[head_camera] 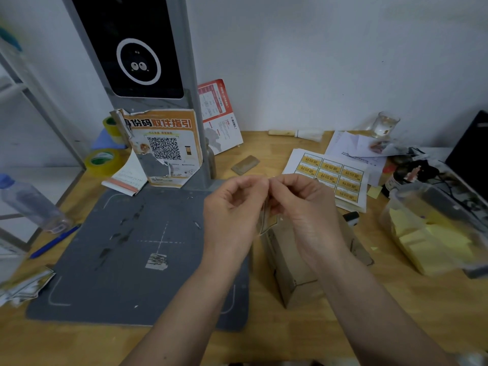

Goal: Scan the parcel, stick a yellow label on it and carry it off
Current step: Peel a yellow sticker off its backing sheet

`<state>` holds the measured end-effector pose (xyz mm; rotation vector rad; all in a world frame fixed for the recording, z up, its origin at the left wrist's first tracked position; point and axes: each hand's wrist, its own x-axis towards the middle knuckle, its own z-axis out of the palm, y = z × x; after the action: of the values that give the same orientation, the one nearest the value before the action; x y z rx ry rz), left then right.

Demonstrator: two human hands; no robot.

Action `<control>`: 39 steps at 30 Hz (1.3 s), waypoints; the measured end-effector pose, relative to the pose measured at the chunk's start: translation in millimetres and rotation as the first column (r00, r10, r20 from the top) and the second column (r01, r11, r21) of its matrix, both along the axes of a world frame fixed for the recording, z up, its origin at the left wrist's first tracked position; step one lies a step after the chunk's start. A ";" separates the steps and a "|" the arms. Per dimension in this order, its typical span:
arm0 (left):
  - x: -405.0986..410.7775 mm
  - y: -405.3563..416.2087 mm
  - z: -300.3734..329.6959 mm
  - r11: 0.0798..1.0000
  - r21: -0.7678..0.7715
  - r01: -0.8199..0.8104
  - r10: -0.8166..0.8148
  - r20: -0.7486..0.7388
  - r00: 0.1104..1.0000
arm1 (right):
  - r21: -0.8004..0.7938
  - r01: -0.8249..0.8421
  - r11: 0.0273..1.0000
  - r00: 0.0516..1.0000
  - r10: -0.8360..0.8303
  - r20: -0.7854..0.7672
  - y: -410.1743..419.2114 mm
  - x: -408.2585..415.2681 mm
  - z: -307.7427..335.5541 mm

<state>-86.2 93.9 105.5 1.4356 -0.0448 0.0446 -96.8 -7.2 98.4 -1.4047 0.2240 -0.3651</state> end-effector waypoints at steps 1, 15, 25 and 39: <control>1.6 0.2 -0.4 1.000 -0.015 0.004 -0.004 -0.030 1.000 | -0.032 0.007 0.999 1.000 -0.007 0.009 0.2 -0.6 -0.7; 4.3 -4.4 -7.3 0.987 -0.159 0.039 -0.065 -0.163 0.984 | -0.113 0.035 0.993 0.999 -0.035 0.002 -2.3 -8.5 -2.9; 6.1 -7.4 -8.3 0.962 -0.261 0.082 -0.133 -0.183 0.974 | -0.099 0.043 0.994 0.999 -0.045 -0.014 -5.1 -9.2 -3.1; 10.4 -3.2 -13.2 0.974 -0.227 -0.004 -0.050 -0.230 0.972 | 0.095 -0.013 0.995 0.999 0.017 -0.036 -10.6 -5.4 -7.6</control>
<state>-75.8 90.7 92.3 1.2038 0.1342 -0.1358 -102.2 -17.8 90.7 -1.3195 0.2578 -0.3123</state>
